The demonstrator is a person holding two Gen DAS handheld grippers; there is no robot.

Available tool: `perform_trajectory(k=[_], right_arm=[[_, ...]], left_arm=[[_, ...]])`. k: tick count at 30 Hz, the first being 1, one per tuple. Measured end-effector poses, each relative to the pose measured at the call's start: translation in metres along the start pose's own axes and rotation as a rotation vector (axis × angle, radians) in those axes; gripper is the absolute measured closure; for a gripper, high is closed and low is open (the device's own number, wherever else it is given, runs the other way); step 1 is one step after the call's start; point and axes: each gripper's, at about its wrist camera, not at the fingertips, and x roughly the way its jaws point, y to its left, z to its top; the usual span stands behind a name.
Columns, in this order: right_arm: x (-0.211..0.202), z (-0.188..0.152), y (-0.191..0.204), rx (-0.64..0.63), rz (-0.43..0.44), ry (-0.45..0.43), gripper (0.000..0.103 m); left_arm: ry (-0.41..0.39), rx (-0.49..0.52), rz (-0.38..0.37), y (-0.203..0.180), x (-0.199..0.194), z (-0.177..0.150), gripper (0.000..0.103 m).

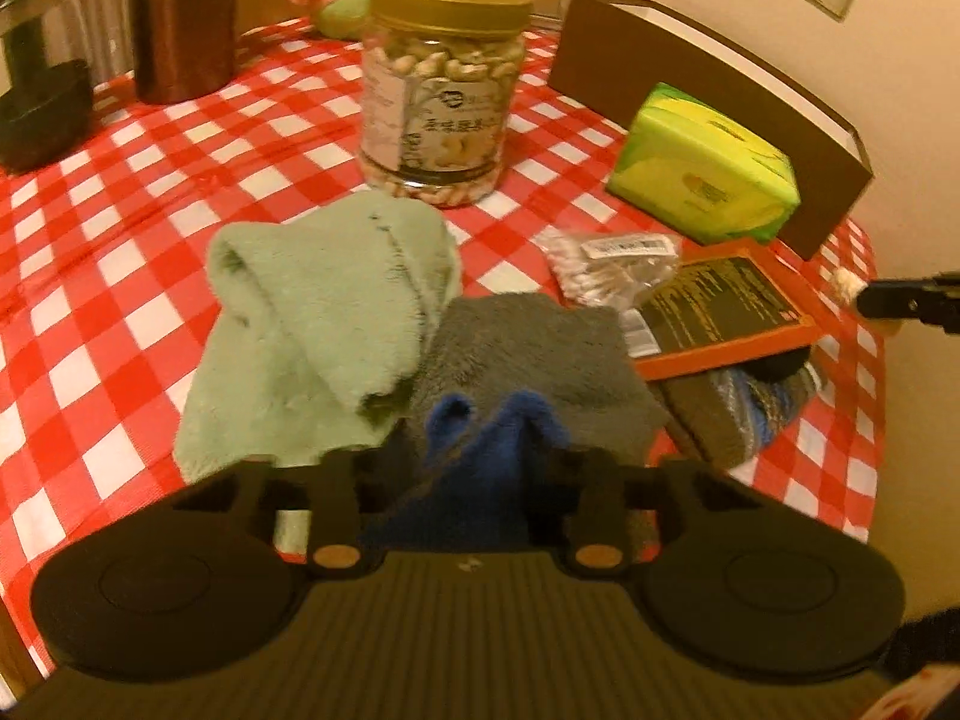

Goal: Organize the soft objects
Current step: 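Raise the blue cloth with the left gripper while the right gripper holds the scrunchie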

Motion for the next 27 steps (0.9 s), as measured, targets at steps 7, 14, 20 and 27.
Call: perform_trajectory(k=[7,14,20,27], right_arm=[[-0.006,-0.001,0.000,0.001,0.015,-0.009,0.083],[-0.013,-0.002,-0.002,0.006,0.026,-0.022,0.083],[-0.023,-0.003,-0.010,0.019,0.025,-0.039,0.083],[-0.039,-0.001,-0.025,0.048,0.005,-0.082,0.083]], left_arm=[[-0.047,0.027,-0.012,-0.013,-0.030,0.000,0.090],[-0.113,0.094,0.014,-0.035,-0.068,0.003,0.091],[-0.221,0.171,0.023,-0.052,-0.106,0.022,0.091],[-0.350,0.250,0.022,-0.067,-0.131,0.061,0.091]])
